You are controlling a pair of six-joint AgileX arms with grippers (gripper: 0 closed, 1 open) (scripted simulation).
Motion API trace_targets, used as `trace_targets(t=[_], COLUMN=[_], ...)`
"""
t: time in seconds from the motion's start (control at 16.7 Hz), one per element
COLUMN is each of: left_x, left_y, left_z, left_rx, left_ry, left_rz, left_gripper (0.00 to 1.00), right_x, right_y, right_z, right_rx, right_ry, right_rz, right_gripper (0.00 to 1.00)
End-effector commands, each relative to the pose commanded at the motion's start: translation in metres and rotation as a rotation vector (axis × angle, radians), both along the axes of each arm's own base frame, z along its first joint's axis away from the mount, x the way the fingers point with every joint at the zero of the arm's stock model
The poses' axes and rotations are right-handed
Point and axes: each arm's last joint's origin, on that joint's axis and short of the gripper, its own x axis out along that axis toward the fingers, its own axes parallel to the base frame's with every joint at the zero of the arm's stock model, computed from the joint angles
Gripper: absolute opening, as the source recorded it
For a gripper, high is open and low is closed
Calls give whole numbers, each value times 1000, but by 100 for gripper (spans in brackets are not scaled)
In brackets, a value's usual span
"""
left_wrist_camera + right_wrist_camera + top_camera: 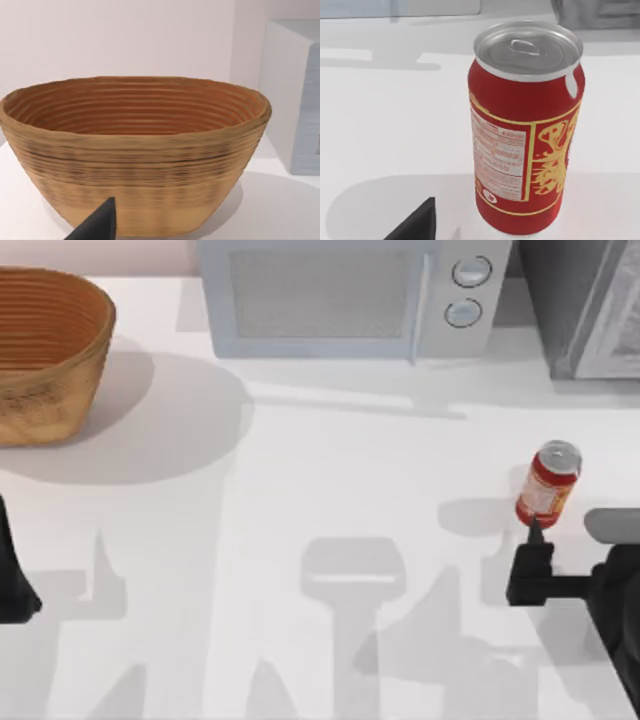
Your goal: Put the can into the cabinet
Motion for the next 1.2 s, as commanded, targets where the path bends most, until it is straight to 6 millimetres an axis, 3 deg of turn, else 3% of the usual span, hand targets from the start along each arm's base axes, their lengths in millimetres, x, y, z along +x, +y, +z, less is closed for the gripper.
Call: trace_targets(t=[0.48, 1.2], left_x=[0, 0], left_y=[0, 0], left_z=[0, 0], left_rx=[0, 0], left_ry=[0, 0], left_rz=[0, 0], left_gripper=[100, 100], right_x=[15, 22], right_y=[14, 17], right_z=[-28, -33], right_rx=[-31, -34], right_ry=[-68, -121], right_rz=[-10, -14], right_gripper=[100, 100])
